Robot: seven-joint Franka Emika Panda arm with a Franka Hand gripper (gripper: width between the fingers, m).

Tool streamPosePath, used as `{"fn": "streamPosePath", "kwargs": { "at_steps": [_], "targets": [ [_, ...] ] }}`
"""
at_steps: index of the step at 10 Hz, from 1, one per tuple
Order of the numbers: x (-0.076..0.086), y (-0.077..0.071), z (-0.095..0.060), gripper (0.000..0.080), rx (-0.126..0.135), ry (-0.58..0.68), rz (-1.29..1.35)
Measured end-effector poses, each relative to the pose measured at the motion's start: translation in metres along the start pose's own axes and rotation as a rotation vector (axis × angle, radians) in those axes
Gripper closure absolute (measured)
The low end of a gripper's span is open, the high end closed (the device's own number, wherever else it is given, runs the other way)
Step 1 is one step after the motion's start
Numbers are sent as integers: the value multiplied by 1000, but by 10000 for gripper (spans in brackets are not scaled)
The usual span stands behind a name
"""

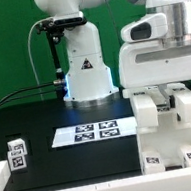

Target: Assemble chair

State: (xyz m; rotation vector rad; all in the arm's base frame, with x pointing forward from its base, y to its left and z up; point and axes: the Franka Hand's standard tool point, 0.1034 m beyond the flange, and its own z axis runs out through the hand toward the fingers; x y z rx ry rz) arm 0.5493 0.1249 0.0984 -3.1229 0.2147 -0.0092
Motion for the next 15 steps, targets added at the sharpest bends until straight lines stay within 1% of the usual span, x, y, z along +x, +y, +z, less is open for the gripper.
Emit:
{"fn": "streamPosePath", "kwargs": {
  "at_steps": [4,5,6,7,11,12,13,15],
  "targets": [
    [2,2,0,515,0,-3,-3],
    [2,2,0,328,1,-2,-3],
    [2,2,0,205,1,-2,-3],
    [2,2,-1,165,1,-2,-3],
    [3,3,-2,151,1,-2,-2],
    [4,4,-7,150,4,3,-4],
    [6,9,-17,150,8,0,-21],
    [13,32,-51,150,22,-3,-67]
  ]
}}
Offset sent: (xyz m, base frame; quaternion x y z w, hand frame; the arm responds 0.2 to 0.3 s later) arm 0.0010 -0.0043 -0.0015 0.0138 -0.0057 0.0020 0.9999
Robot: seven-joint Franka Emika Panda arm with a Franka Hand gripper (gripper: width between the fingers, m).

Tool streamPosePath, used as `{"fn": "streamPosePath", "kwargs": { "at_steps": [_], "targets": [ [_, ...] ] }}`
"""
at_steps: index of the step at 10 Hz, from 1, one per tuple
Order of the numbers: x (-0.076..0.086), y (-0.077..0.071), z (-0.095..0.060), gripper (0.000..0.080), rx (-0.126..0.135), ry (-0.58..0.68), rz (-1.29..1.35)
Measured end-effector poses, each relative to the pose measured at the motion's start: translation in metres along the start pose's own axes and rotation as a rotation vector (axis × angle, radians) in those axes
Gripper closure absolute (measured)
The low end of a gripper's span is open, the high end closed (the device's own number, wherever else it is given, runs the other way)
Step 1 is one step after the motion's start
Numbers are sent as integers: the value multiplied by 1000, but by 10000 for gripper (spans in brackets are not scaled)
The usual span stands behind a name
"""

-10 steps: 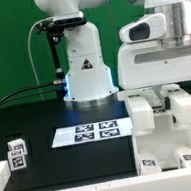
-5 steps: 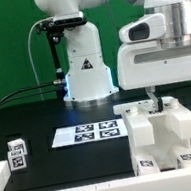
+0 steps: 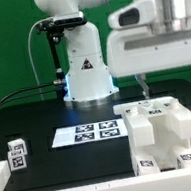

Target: Assemble chair

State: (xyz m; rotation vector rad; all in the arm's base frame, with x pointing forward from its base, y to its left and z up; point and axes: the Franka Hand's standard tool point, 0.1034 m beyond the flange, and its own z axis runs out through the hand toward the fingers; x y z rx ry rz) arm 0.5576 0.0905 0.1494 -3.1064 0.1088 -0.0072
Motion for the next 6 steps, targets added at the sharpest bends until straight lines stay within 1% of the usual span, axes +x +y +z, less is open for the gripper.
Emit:
{"fn": "streamPosePath", "kwargs": {
  "at_steps": [1,2,5,6],
  "targets": [
    [3,0,-8,150,5,16,3],
    [0,-1,-1,150,1,6,0],
    [0,0,0,150,0,4,1],
    [-2,7,1,150,12,-5,-34]
  ]
}}
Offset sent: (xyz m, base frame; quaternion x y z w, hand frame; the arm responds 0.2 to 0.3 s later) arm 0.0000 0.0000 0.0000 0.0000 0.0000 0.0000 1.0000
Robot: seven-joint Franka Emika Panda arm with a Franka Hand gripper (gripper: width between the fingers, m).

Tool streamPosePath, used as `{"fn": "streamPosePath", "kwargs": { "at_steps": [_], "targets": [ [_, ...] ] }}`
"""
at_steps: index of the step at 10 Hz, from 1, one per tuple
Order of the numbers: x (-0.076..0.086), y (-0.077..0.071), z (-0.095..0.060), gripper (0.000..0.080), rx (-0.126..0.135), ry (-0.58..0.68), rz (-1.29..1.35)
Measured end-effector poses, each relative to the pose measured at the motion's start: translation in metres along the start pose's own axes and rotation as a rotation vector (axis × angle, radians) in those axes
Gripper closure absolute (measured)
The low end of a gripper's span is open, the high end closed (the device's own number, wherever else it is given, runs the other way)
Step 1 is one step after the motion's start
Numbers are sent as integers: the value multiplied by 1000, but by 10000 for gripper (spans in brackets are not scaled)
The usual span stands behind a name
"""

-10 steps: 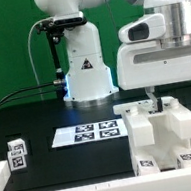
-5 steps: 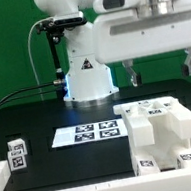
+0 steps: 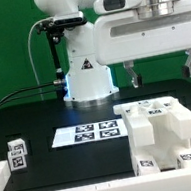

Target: Assemble chair

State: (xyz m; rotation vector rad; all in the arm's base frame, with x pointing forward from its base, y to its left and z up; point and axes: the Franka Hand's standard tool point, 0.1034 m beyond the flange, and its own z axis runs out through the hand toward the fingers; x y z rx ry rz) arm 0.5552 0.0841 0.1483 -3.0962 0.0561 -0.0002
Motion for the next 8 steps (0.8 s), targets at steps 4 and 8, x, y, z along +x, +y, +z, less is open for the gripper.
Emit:
{"fn": "streamPosePath", "kwargs": {
  "at_steps": [4,8],
  "targets": [
    [-10,95,-13,150,21,-49,7],
    [-10,101,-11,150,21,-52,22]
  ]
}}
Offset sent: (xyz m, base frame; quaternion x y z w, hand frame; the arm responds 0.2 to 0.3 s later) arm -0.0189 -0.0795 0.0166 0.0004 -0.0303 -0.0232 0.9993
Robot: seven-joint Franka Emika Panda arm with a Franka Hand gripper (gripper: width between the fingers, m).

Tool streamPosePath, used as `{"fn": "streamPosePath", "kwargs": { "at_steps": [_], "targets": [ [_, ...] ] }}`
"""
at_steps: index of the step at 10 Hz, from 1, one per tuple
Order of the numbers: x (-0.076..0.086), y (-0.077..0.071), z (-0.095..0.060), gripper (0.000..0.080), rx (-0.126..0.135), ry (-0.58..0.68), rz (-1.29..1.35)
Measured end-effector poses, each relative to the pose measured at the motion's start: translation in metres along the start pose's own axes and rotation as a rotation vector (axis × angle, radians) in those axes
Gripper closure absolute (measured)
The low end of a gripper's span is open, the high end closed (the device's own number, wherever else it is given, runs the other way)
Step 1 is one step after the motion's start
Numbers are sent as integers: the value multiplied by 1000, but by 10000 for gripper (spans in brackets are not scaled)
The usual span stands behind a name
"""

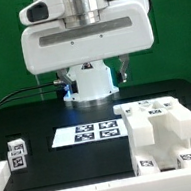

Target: Assemble chair

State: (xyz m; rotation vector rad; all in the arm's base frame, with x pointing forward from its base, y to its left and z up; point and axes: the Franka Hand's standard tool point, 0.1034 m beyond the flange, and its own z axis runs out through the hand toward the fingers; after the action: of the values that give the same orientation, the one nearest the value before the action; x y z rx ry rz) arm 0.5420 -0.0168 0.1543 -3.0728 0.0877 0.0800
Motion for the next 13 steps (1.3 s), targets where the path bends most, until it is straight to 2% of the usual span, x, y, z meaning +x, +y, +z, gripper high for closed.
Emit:
{"fn": "streamPosePath", "kwargs": {
  "at_steps": [1,2,3,4,5,6,8,9,11,12,13],
  "targets": [
    [-2,8,3,150,8,-11,-22],
    [-8,39,11,150,11,-36,-3],
    [-19,73,25,150,-1,-59,15],
    [-20,93,38,150,-17,-69,34],
    [-15,99,43,150,-37,-35,38],
    [-15,95,41,150,-34,-39,33],
    [-16,98,45,150,-36,-44,31],
    [-22,112,55,150,-35,-57,-10],
    [-47,159,84,150,-17,-109,-40],
    [-54,167,97,150,-19,-114,-15],
    [-58,166,102,150,-33,-73,13]
  ]
}}
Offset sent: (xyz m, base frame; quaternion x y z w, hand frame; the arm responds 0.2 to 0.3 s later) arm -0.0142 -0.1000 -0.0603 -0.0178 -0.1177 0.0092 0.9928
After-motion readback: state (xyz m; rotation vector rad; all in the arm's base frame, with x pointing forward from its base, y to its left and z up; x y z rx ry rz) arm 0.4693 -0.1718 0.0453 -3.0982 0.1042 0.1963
